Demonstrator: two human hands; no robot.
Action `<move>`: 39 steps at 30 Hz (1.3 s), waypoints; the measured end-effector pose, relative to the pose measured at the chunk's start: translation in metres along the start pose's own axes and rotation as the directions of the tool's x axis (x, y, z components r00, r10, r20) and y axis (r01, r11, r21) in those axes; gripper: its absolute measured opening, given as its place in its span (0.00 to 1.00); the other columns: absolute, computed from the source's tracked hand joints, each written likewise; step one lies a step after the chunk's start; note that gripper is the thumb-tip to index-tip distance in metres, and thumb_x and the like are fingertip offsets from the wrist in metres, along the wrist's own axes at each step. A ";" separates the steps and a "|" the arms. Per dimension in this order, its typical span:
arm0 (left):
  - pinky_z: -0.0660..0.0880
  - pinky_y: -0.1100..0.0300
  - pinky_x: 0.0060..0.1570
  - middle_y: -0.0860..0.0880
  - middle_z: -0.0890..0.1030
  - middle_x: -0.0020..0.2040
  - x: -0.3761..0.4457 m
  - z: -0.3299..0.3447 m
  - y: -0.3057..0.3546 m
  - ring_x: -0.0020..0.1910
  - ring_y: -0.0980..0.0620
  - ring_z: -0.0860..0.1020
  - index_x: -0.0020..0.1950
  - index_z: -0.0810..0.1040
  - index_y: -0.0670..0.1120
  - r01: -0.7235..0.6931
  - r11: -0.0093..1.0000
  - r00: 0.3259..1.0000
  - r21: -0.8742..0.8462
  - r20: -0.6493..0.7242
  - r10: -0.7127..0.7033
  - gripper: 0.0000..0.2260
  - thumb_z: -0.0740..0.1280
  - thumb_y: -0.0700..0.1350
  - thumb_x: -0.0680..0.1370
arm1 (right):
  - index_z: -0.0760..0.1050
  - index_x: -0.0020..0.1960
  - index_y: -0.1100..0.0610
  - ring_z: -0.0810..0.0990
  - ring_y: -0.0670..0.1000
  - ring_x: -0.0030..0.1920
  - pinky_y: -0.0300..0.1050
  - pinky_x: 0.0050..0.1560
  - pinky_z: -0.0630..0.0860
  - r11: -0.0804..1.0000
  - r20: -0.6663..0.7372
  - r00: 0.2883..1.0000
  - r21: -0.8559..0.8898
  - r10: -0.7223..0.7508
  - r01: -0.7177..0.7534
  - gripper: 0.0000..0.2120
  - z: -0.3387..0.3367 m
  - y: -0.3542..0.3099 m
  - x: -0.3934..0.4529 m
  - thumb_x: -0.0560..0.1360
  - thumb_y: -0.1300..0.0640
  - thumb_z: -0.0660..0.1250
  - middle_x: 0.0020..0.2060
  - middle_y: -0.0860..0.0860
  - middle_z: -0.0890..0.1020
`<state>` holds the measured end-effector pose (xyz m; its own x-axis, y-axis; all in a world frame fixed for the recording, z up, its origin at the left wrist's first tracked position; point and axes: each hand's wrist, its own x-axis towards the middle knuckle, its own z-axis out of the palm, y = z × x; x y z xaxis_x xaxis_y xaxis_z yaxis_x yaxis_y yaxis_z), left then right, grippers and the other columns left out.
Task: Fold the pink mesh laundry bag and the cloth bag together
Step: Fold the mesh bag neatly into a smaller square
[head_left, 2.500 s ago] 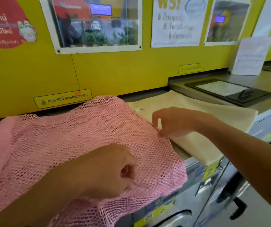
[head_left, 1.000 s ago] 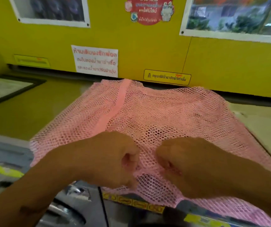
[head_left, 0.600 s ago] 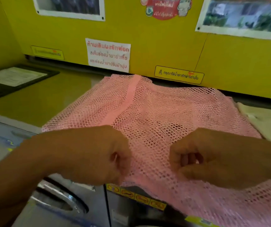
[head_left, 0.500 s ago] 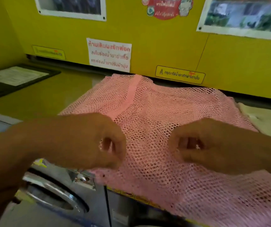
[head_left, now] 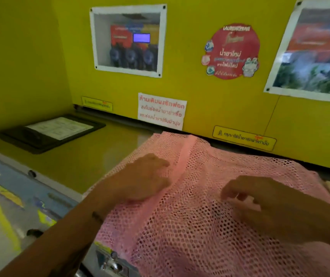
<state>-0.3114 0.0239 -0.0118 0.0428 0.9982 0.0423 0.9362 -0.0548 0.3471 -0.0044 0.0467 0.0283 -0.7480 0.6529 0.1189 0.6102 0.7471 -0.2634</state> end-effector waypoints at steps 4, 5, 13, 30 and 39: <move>0.53 0.40 0.75 0.53 0.59 0.79 0.000 0.016 -0.018 0.77 0.51 0.57 0.75 0.60 0.64 0.080 0.993 0.996 0.088 0.022 -0.082 0.38 0.44 0.76 0.67 | 0.73 0.62 0.39 0.74 0.40 0.55 0.36 0.56 0.72 0.999 -0.002 0.999 0.018 0.043 -0.043 0.17 -0.007 0.005 0.026 0.75 0.44 0.69 0.55 0.38 0.76; 0.57 0.41 0.73 0.54 0.63 0.77 0.001 0.013 -0.017 0.75 0.51 0.61 0.73 0.64 0.63 0.098 0.992 0.995 0.077 -0.025 -0.096 0.37 0.44 0.75 0.68 | 0.70 0.66 0.40 0.73 0.42 0.59 0.40 0.61 0.71 0.997 0.016 0.997 0.002 0.075 -0.075 0.21 -0.006 0.010 0.036 0.75 0.43 0.68 0.60 0.40 0.75; 0.72 0.48 0.61 0.47 0.74 0.64 0.024 -0.014 -0.039 0.60 0.47 0.74 0.65 0.75 0.51 0.311 0.950 0.915 0.016 -0.274 -0.295 0.16 0.60 0.53 0.79 | 0.64 0.72 0.41 0.67 0.46 0.69 0.47 0.72 0.64 0.957 0.165 0.943 -0.087 0.288 -0.277 0.31 0.018 0.043 0.067 0.73 0.29 0.56 0.71 0.44 0.68; 0.73 0.52 0.36 0.50 0.78 0.38 0.055 -0.030 -0.061 0.38 0.49 0.76 0.48 0.71 0.51 0.130 0.955 0.844 -0.266 -0.476 -0.248 0.05 0.57 0.45 0.82 | 0.76 0.65 0.47 0.73 0.55 0.58 0.52 0.57 0.74 0.991 -0.040 0.999 -0.130 0.015 -0.020 0.24 0.026 -0.022 0.300 0.73 0.66 0.63 0.60 0.53 0.76; 0.68 0.60 0.29 0.53 0.77 0.33 0.032 -0.046 -0.077 0.29 0.58 0.72 0.49 0.72 0.53 0.062 0.939 0.837 -0.338 -0.495 -0.234 0.03 0.60 0.49 0.82 | 0.76 0.60 0.55 0.75 0.53 0.48 0.48 0.50 0.73 0.803 0.171 0.956 -0.588 0.239 -0.095 0.14 0.021 -0.009 0.349 0.78 0.50 0.60 0.50 0.51 0.77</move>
<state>-0.3981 0.0586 0.0056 -0.3558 0.8357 0.4185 0.7637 0.0019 0.6455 -0.2762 0.2656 0.0521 -0.6137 0.7814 -0.1134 0.7149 0.6109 0.3402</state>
